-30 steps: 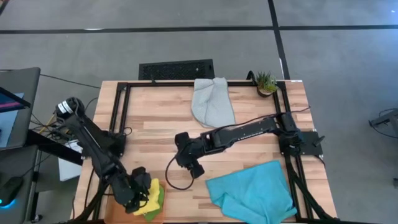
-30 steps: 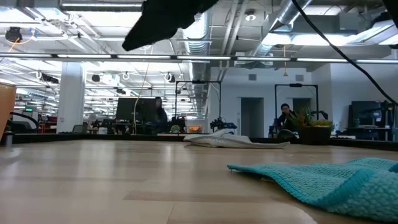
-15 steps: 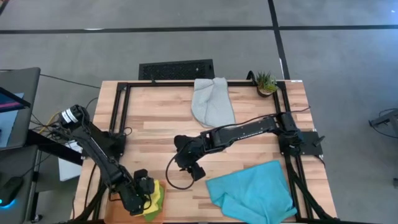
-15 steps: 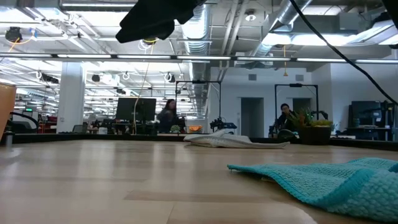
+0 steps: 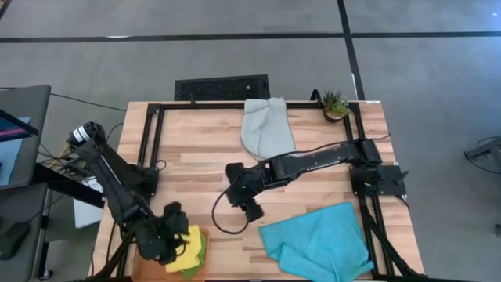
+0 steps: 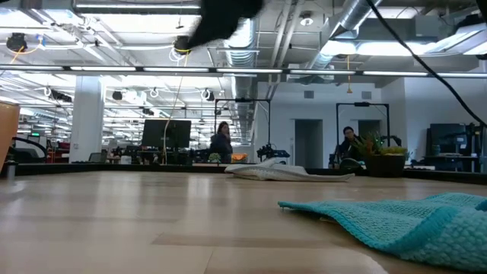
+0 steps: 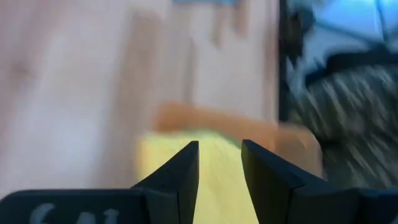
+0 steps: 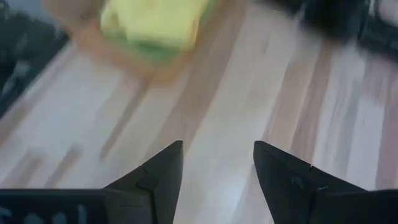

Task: Fold microfiber towels
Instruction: Fold the gray towel

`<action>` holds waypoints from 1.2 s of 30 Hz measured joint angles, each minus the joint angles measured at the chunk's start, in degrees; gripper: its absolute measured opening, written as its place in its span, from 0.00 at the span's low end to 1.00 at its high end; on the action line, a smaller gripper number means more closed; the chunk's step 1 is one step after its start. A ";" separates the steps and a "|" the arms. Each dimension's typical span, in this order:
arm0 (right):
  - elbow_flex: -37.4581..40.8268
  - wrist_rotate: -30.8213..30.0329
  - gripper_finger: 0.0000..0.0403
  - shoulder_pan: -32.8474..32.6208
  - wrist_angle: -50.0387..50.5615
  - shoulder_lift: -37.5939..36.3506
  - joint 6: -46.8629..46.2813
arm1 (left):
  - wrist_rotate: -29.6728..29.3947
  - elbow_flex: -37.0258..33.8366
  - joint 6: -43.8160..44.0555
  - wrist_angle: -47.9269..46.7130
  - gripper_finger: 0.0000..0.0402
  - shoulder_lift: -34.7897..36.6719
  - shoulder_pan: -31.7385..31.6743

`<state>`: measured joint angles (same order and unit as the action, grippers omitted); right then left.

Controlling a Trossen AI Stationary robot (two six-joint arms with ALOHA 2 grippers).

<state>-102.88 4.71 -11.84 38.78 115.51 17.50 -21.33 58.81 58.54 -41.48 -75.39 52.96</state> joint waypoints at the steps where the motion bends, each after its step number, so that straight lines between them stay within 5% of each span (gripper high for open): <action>1: 0.09 -0.13 0.55 0.00 2.91 -0.55 -0.84 | -3.12 0.52 -0.58 -1.15 0.28 0.69 -0.23; 5: 0.09 -0.75 0.55 0.02 12.09 -1.61 -3.15 | -10.70 1.09 -4.52 -5.23 0.28 1.87 -2.43; 11: 0.24 -12.15 0.55 0.99 24.64 -1.74 -8.52 | -10.99 1.07 -6.23 -11.95 0.28 1.92 -9.70; 16: 6.33 -17.08 0.55 4.21 25.80 -2.71 -12.80 | -14.18 1.07 -8.21 -13.71 0.28 1.92 -15.77; 23: 19.94 -20.08 0.55 10.44 16.95 -7.60 -14.25 | -15.59 1.02 -15.15 -15.36 0.28 1.90 -22.28; 36: 40.46 -19.58 0.55 22.25 3.46 -15.02 -10.13 | -15.53 1.00 -14.31 -16.05 0.28 1.92 -29.66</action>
<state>-62.41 -14.88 10.42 42.24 100.49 7.37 -36.86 59.81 44.23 -57.54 -73.47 23.30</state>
